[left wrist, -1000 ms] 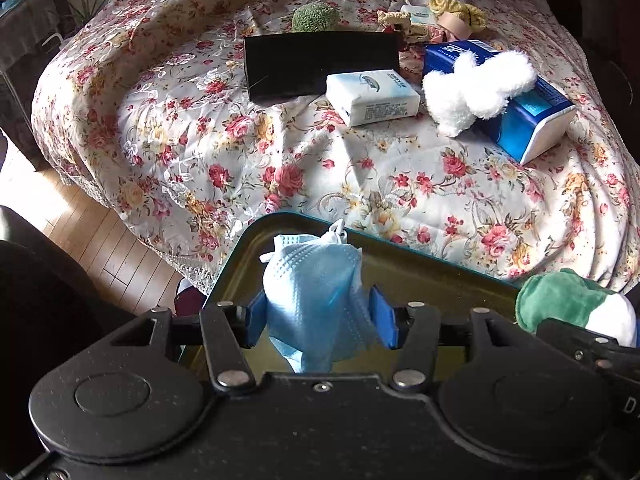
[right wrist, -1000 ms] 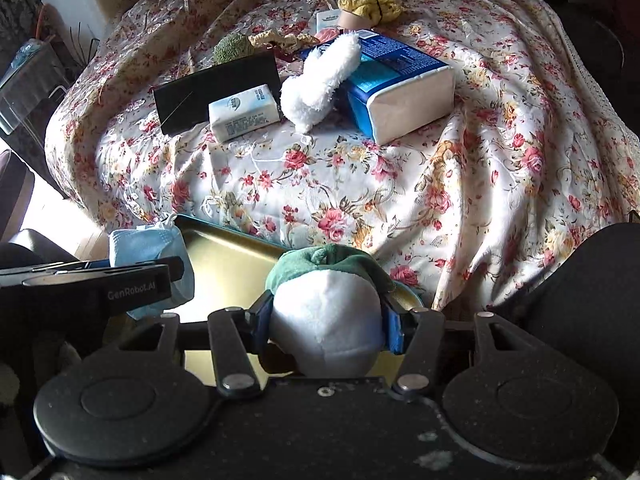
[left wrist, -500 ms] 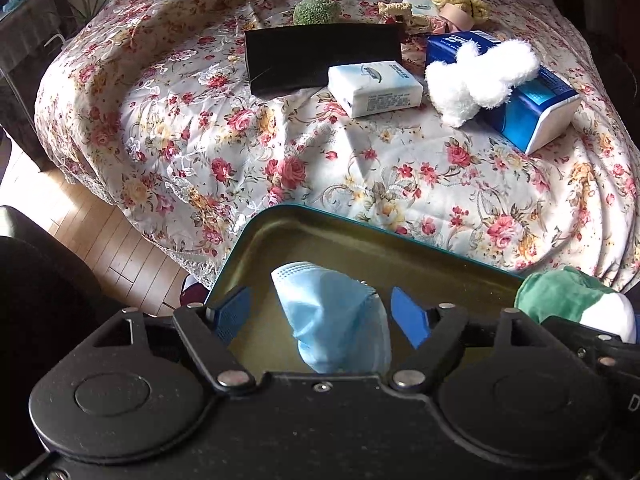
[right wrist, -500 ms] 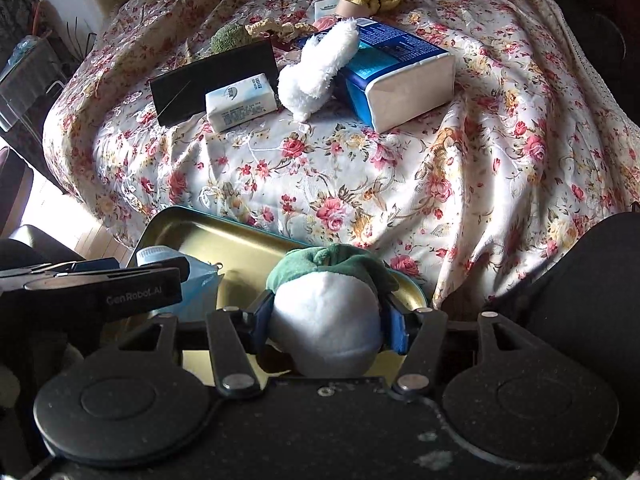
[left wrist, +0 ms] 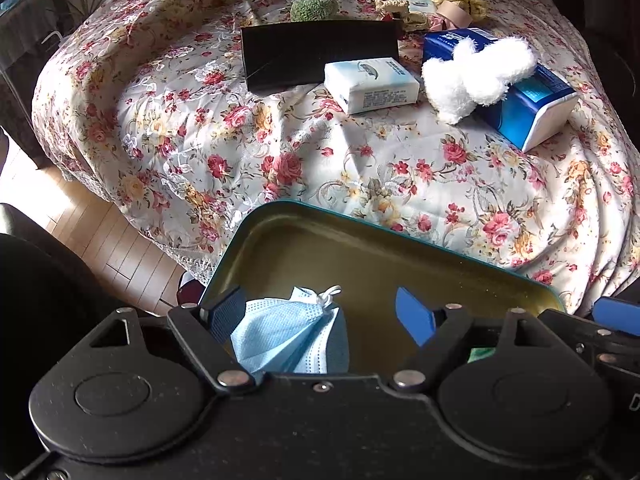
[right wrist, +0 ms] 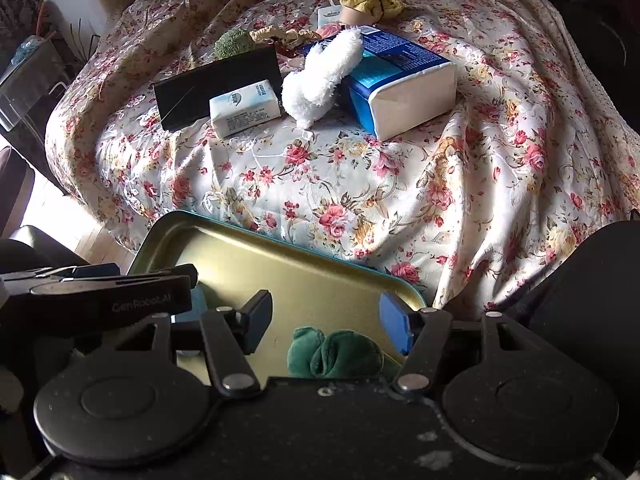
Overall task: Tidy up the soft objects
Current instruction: 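Open the left gripper to drop the mask while the right drops the plush into the tray, then move both grippers to the bed and grasp the white fluffy plush with the right gripper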
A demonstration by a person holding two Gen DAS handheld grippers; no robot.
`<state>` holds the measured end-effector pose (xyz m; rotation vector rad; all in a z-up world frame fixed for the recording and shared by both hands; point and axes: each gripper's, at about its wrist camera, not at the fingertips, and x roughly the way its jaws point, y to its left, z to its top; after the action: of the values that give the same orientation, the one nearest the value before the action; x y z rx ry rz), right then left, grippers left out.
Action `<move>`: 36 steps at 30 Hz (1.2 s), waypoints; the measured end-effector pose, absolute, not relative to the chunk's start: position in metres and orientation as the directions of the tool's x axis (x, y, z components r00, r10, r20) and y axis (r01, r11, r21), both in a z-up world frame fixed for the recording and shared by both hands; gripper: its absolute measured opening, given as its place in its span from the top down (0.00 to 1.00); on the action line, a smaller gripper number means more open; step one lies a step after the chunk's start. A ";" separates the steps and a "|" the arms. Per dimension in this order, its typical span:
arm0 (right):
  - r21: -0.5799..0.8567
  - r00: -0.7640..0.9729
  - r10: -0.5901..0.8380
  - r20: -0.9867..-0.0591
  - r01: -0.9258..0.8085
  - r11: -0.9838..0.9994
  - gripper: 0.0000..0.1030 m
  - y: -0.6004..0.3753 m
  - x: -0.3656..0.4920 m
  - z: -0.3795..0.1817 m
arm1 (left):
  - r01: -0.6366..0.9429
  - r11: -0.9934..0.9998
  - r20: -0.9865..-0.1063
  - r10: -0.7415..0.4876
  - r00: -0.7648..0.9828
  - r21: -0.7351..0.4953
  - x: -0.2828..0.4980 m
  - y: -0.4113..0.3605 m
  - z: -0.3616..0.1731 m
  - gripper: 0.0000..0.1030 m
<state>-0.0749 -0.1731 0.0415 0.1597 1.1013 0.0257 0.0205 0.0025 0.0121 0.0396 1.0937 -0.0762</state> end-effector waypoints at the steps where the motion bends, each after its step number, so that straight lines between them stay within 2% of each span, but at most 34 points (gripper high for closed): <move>1: 0.141 0.453 0.099 -0.886 0.060 0.988 0.42 -0.173 -0.075 0.041 | 0.082 0.997 -0.889 -0.042 0.457 -0.005 0.021 0.003 0.012 0.23; 31: 0.129 0.464 0.081 -0.882 0.072 0.989 0.39 -0.179 -0.055 0.044 | 0.116 0.993 -0.868 -0.062 0.493 -0.006 0.036 0.001 0.029 0.22; 36: 0.128 0.498 0.066 -0.865 0.092 0.987 0.37 -0.187 -0.037 0.051 | 0.132 0.991 -0.844 -0.064 0.532 0.008 0.054 0.000 0.041 0.17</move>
<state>-0.0368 -0.1866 0.0513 0.1652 1.0509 -0.0159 0.0541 0.0000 0.0405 0.0745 1.0033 -0.1172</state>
